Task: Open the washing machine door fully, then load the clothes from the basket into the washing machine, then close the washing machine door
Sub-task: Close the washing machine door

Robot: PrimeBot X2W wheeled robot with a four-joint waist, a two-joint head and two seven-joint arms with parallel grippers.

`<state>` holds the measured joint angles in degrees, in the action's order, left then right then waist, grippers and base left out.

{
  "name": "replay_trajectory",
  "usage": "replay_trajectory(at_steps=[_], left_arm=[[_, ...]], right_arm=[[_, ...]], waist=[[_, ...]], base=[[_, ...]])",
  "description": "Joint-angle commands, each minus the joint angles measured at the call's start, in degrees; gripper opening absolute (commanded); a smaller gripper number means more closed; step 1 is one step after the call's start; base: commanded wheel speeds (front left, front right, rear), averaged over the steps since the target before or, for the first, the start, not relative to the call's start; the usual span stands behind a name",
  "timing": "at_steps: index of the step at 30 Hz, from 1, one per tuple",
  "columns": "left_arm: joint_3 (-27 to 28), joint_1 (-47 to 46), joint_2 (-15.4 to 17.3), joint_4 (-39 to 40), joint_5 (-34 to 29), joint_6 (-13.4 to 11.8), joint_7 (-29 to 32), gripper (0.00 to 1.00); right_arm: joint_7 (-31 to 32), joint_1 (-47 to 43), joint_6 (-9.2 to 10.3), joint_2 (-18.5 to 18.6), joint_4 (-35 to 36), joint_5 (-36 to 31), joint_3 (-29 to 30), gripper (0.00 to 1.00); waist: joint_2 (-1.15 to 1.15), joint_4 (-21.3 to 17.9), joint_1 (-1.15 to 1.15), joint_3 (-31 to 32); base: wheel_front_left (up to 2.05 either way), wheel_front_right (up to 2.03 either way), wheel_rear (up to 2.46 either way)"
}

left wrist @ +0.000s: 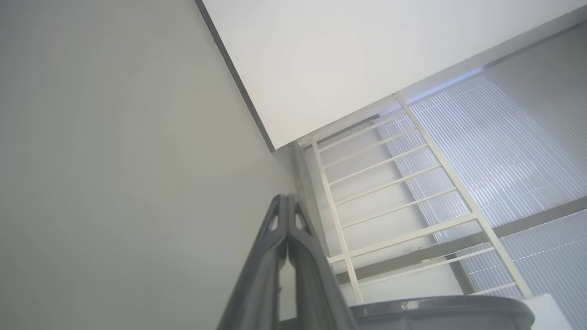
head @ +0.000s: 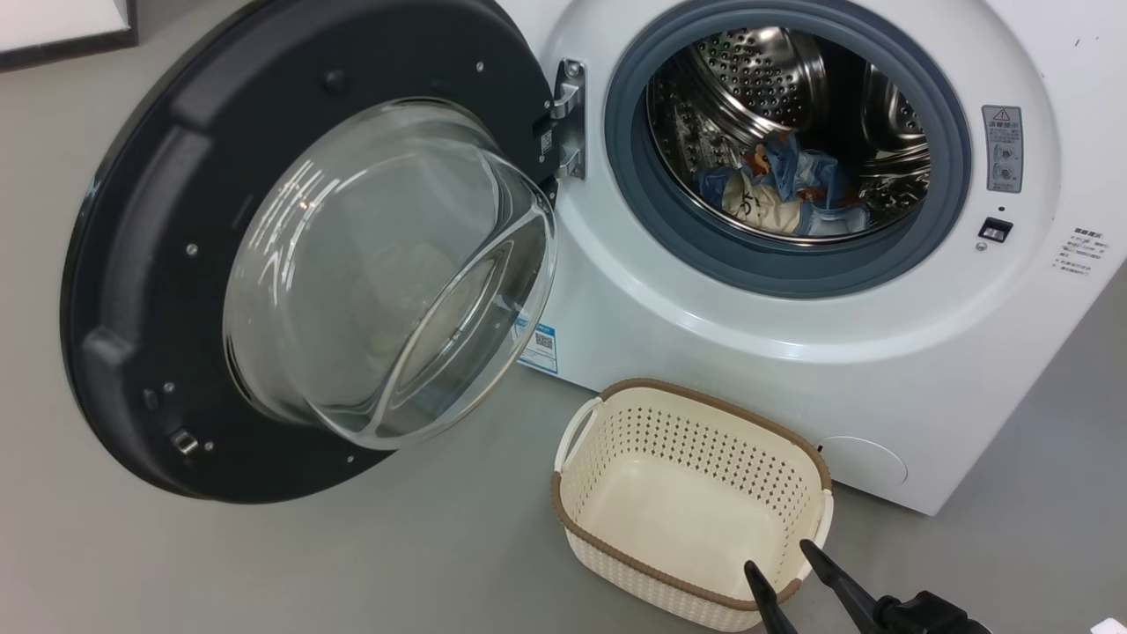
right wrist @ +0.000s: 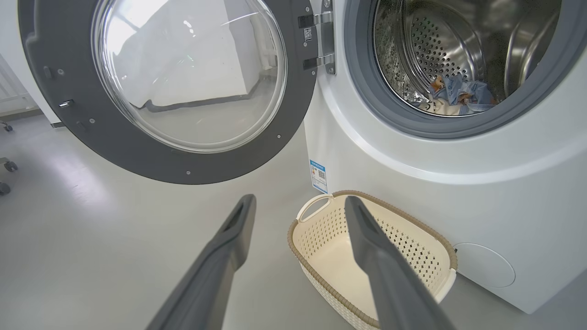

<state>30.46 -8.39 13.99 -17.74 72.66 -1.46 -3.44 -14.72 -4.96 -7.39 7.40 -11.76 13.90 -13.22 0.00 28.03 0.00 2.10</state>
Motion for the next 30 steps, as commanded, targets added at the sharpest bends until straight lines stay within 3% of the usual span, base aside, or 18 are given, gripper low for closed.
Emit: replay_trajectory(at_steps=[1, 6, 13, 22, 30], left_arm=[[2.1, -4.5, 3.4, -0.1, 1.6, -0.4, 1.5, 0.0], [4.1, -15.0, 10.0, -9.5, 7.2, -1.8, 6.9, 0.0], [4.5, -25.0, 13.6, -20.8, 11.2, -1.1, 10.6, 0.0], [5.2, -29.3, 14.7, -29.1, 14.7, 4.7, 15.4, 0.0], [5.4, -30.6, 14.1, -33.8, 17.2, 7.7, 20.6, 0.0]], right_arm=[[-0.3, 0.7, -0.1, 0.6, 1.4, 0.4, -1.2, 1.0], [-0.3, -0.1, -0.1, 1.6, 1.3, 0.4, -1.5, 1.0], [-0.3, -1.5, -0.1, 2.7, 1.6, 0.2, -1.3, 1.0], [-0.3, -1.3, -0.1, 5.2, 2.0, -0.1, -1.2, 1.0], [-0.3, -0.2, -0.1, 7.2, 2.7, -0.4, -0.4, 1.0]], waist=[[0.0, -0.1, 0.0, 0.0], [0.0, -0.4, 0.0, 0.2], [0.0, -2.5, 0.0, -0.1], [0.0, -7.2, 0.0, -3.4], [0.0, -9.5, 0.0, -6.8]], base=[[0.0, 0.0, 0.0], [0.0, 0.0, 0.0], [0.0, 0.0, 0.0], [0.0, 0.0, 0.0], [0.0, 0.0, 0.0]])
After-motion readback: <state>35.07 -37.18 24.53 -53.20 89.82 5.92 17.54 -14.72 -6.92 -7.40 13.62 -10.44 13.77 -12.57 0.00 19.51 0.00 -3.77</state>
